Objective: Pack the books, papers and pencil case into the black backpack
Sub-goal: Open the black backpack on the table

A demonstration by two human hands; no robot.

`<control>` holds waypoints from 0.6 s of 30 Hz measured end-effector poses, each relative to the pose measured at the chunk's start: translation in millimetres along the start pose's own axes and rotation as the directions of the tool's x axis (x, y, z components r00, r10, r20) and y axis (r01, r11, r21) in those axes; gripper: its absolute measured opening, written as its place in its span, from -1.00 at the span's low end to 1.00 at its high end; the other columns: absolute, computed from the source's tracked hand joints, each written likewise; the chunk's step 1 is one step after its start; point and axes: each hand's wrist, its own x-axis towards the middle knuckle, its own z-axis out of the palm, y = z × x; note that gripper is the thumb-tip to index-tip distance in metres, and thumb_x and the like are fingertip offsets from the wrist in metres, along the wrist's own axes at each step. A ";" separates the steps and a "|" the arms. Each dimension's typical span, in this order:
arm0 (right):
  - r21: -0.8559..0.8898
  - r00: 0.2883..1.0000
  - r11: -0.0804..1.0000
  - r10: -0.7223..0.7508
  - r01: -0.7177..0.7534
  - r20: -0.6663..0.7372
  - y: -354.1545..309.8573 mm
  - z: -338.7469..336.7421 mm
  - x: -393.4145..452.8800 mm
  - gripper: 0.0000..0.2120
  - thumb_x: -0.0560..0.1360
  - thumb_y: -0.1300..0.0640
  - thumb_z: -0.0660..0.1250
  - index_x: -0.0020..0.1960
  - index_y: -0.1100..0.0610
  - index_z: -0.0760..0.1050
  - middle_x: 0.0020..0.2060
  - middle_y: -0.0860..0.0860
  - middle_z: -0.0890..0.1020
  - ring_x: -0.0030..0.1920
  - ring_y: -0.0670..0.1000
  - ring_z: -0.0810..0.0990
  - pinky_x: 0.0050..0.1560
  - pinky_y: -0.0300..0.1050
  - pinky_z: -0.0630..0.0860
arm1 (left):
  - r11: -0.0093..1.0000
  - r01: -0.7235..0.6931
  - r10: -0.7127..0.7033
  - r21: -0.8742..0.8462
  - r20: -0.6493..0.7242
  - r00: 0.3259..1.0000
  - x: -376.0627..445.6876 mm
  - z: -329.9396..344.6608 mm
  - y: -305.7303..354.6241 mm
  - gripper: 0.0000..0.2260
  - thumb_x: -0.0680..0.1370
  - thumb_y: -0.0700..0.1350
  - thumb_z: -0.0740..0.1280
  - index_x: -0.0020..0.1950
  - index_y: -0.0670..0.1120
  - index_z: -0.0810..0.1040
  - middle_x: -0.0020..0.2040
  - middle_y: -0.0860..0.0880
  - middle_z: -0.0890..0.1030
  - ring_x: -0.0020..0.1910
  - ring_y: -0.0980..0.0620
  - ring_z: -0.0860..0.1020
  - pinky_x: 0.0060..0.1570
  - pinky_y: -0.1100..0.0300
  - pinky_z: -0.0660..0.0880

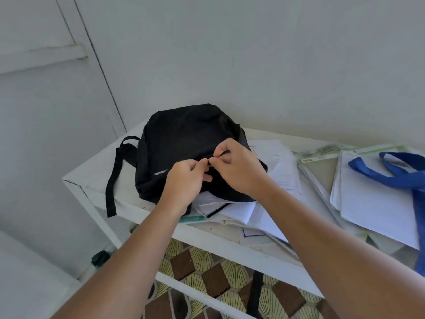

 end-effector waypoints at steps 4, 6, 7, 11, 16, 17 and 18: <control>-0.108 0.992 0.990 -0.086 0.096 0.090 3.2 1.0 -4.3 -0.86 0.61 0.12 0.29 0.16 -0.02 0.44 -0.22 -0.24 0.73 -0.20 -0.12 0.63 -0.10 -0.09 0.55 | 0.971 0.078 -0.075 -0.225 0.022 0.997 0.5 0.9 -0.3 -0.76 0.67 -0.06 0.30 -0.08 -0.09 0.69 -0.23 -0.03 0.74 -0.50 0.24 0.46 -0.38 0.27 0.34; -0.179 0.990 0.975 -0.120 0.131 0.071 5.1 2.6 -5.0 -0.83 0.62 0.09 0.31 0.20 -0.02 0.44 -0.13 -0.23 0.75 -0.15 -0.11 0.64 -0.05 -0.05 0.57 | 0.988 0.029 -0.021 -0.153 0.050 0.999 1.3 -1.7 -0.6 -0.78 0.65 -0.07 0.33 -0.08 -0.10 0.71 -0.22 -0.04 0.74 -0.53 0.28 0.46 -0.36 0.27 0.35; -0.208 0.989 0.968 -0.128 0.140 0.071 6.1 4.1 -4.1 -0.82 0.63 0.06 0.32 0.22 -0.03 0.44 -0.10 -0.23 0.75 -0.15 -0.14 0.63 -0.06 -0.06 0.56 | 0.993 0.019 -0.011 -0.114 0.073 0.997 3.4 -4.1 -0.2 -0.79 0.64 -0.08 0.33 -0.09 -0.10 0.72 -0.22 -0.05 0.74 -0.54 0.28 0.45 -0.34 0.25 0.36; -0.300 0.988 0.942 -0.138 0.152 0.067 8.1 10.6 4.3 -0.68 0.61 0.04 0.36 0.35 -0.09 0.44 -0.06 -0.21 0.72 -0.10 -0.17 0.56 -0.10 -0.06 0.53 | 0.989 -0.057 0.033 0.137 0.171 0.985 13.8 -13.6 -2.1 -0.78 0.60 -0.07 0.30 -0.13 -0.09 0.70 -0.31 -0.01 0.71 -0.46 0.21 0.49 -0.26 0.19 0.43; -0.489 0.982 0.852 -0.180 0.188 0.063 2.8 16.5 14.8 -0.70 0.61 -0.02 0.38 0.33 -0.10 0.55 -0.05 -0.14 0.58 0.07 0.00 0.51 -0.03 0.00 0.55 | 0.920 -0.236 0.193 0.312 0.163 0.968 16.0 -20.9 -13.0 -0.73 0.68 -0.03 0.25 -0.13 -0.04 0.66 -0.35 0.02 0.64 -0.45 0.25 0.50 -0.40 0.38 0.32; -0.522 0.983 0.834 -0.174 0.179 0.058 3.4 15.8 16.0 -0.76 0.62 -0.02 0.38 0.27 -0.08 0.59 -0.07 -0.15 0.56 0.06 0.00 0.53 -0.03 0.00 0.55 | 0.910 -0.244 0.203 0.335 0.155 0.967 15.7 -24.2 -15.5 -0.72 0.69 -0.03 0.24 -0.14 -0.04 0.65 -0.34 0.02 0.65 -0.43 0.24 0.52 -0.39 0.38 0.33; -0.551 0.986 0.820 -0.159 0.157 0.043 5.9 15.0 16.8 -0.82 0.63 0.00 0.37 0.21 -0.08 0.61 -0.09 -0.16 0.53 0.05 0.00 0.54 -0.04 0.00 0.55 | 0.898 -0.247 0.206 0.363 0.149 0.967 15.1 -30.0 -18.4 -0.70 0.69 -0.03 0.23 -0.15 -0.04 0.65 -0.34 0.02 0.65 -0.41 0.24 0.53 -0.39 0.38 0.33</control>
